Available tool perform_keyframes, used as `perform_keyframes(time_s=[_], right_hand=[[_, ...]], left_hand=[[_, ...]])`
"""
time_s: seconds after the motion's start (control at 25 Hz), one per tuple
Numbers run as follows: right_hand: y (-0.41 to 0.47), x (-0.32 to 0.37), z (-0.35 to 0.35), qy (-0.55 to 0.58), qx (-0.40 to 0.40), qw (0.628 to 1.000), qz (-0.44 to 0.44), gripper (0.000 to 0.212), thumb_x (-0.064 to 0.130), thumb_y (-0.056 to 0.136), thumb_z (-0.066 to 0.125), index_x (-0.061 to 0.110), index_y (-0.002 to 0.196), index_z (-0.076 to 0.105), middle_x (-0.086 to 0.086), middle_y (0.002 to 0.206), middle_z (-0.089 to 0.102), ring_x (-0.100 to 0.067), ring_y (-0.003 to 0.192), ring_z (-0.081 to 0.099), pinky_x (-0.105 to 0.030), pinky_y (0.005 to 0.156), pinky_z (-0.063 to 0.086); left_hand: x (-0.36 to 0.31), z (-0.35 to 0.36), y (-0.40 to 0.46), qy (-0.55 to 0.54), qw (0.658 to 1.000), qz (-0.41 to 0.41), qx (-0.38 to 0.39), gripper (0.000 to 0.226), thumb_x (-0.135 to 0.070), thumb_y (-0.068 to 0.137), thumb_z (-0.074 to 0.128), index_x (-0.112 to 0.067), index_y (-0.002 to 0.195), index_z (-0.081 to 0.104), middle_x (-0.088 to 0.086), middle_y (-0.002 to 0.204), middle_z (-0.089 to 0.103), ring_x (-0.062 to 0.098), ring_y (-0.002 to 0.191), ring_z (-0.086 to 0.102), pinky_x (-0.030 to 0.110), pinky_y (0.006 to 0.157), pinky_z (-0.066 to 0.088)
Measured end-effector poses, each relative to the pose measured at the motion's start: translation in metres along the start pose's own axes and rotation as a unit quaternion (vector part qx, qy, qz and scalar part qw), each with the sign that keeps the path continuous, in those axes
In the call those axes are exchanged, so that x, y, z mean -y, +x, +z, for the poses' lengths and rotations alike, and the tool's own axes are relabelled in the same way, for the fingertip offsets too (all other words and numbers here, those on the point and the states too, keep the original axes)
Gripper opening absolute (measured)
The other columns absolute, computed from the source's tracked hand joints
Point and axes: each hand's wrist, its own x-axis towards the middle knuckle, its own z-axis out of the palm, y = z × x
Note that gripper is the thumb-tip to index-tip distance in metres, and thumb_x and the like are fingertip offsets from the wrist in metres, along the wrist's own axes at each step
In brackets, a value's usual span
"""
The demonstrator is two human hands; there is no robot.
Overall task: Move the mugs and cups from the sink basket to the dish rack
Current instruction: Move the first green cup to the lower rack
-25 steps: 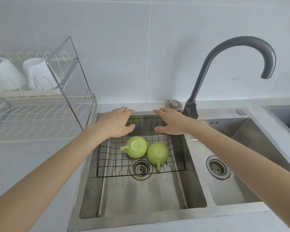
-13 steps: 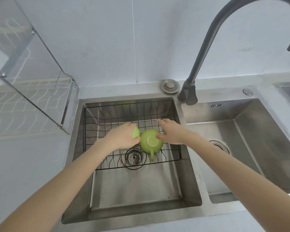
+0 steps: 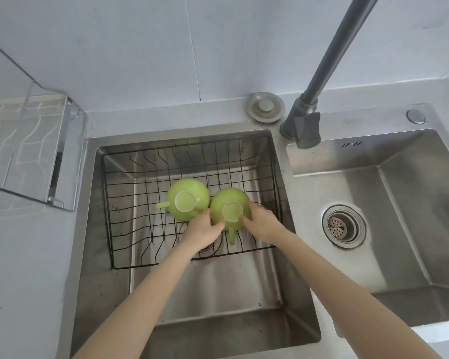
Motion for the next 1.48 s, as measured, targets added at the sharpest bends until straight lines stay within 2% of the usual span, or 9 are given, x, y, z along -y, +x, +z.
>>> perform_keyframes(time_s=[0.16, 0.28, 0.48, 0.64, 0.76, 0.96, 1.2, 1.36, 1.48], right_hand=[[0.016, -0.004, 0.011, 0.041, -0.004, 0.999, 0.020, 0.062, 0.026, 0.094, 0.042, 0.014, 0.146, 0.010, -0.021, 0.137, 0.042, -0.037, 0.122, 0.044, -0.038, 0.100, 0.038], [0.024, -0.008, 0.014, 0.046, -0.016, 0.999, 0.023, 0.062, 0.029, 0.095, 0.039, 0.019, 0.146, 0.005, -0.019, 0.138, 0.045, -0.037, 0.121, 0.047, -0.040, 0.100, 0.041], [0.031, -0.009, 0.018, 0.042, -0.021, 0.998, 0.046, 0.062, 0.036, 0.095, 0.035, 0.023, 0.146, 0.001, -0.019, 0.138, 0.045, -0.038, 0.119, 0.048, -0.043, 0.098, 0.042], [0.034, -0.008, 0.020, 0.058, -0.021, 0.997, 0.055, 0.063, 0.036, 0.095, 0.035, 0.024, 0.146, 0.001, -0.017, 0.141, 0.042, -0.038, 0.122, 0.046, -0.042, 0.099, 0.039], [0.034, -0.006, 0.021, 0.086, -0.027, 0.995, 0.050, 0.063, 0.033, 0.095, 0.037, 0.021, 0.147, 0.002, -0.019, 0.140, 0.043, -0.037, 0.123, 0.044, -0.040, 0.100, 0.038], [0.027, -0.001, 0.022, 0.109, -0.062, 0.991, 0.037, 0.059, 0.025, 0.096, 0.036, 0.015, 0.147, 0.007, -0.021, 0.134, 0.049, -0.038, 0.121, 0.046, -0.038, 0.098, 0.039], [0.010, 0.011, 0.016, 0.105, -0.098, 0.989, 0.034, 0.057, 0.026, 0.095, 0.037, 0.015, 0.146, 0.013, -0.024, 0.128, 0.053, -0.039, 0.117, 0.048, -0.038, 0.092, 0.040], [-0.009, 0.021, 0.009, 0.131, -0.120, 0.983, 0.032, 0.057, 0.031, 0.095, 0.039, 0.021, 0.145, 0.015, -0.028, 0.124, 0.050, -0.039, 0.114, 0.047, -0.038, 0.092, 0.040], [-0.029, 0.029, 0.002, 0.143, -0.124, 0.982, 0.024, 0.057, 0.038, 0.093, 0.039, 0.028, 0.144, 0.017, -0.028, 0.126, 0.043, -0.041, 0.117, 0.042, -0.042, 0.100, 0.037]], left_hand=[[0.002, 0.007, 0.013, -0.172, 0.982, -0.081, 0.009, 0.043, -0.025, 0.087, 0.051, -0.008, 0.126, 0.042, 0.008, 0.132, 0.050, 0.016, 0.105, 0.045, 0.033, 0.096, 0.040], [0.003, 0.009, 0.022, -0.223, 0.969, -0.106, 0.013, 0.042, -0.025, 0.087, 0.052, -0.009, 0.125, 0.044, 0.007, 0.129, 0.050, 0.016, 0.103, 0.045, 0.039, 0.104, 0.040], [0.001, 0.019, 0.031, -0.231, 0.966, -0.113, -0.001, 0.040, -0.025, 0.085, 0.055, -0.008, 0.121, 0.046, 0.010, 0.126, 0.052, 0.022, 0.110, 0.049, 0.040, 0.103, 0.041], [-0.004, 0.029, 0.032, -0.248, 0.963, -0.097, -0.033, 0.040, -0.018, 0.086, 0.054, -0.005, 0.122, 0.041, 0.013, 0.126, 0.052, 0.021, 0.108, 0.048, 0.028, 0.091, 0.037], [-0.005, 0.034, 0.031, -0.252, 0.963, -0.084, -0.054, 0.039, -0.014, 0.086, 0.053, -0.006, 0.122, 0.041, 0.013, 0.125, 0.051, 0.023, 0.114, 0.047, 0.025, 0.091, 0.034], [0.000, 0.029, 0.028, -0.261, 0.959, -0.101, -0.038, 0.038, -0.017, 0.086, 0.052, -0.010, 0.122, 0.042, 0.010, 0.124, 0.052, 0.026, 0.115, 0.050, 0.043, 0.103, 0.041], [-0.002, 0.018, 0.013, -0.239, 0.967, -0.079, -0.043, 0.037, -0.021, 0.086, 0.052, -0.010, 0.120, 0.041, 0.008, 0.119, 0.053, 0.029, 0.113, 0.052, 0.044, 0.101, 0.043], [-0.007, 0.007, -0.006, -0.253, 0.966, -0.041, -0.044, 0.034, -0.018, 0.085, 0.053, -0.012, 0.116, 0.043, 0.000, 0.106, 0.051, 0.022, 0.107, 0.052, 0.043, 0.101, 0.043], [-0.006, -0.003, -0.028, -0.239, 0.970, 0.005, -0.043, 0.028, -0.017, 0.082, 0.056, -0.021, 0.107, 0.044, -0.007, 0.098, 0.053, 0.016, 0.098, 0.054, 0.034, 0.091, 0.047]])
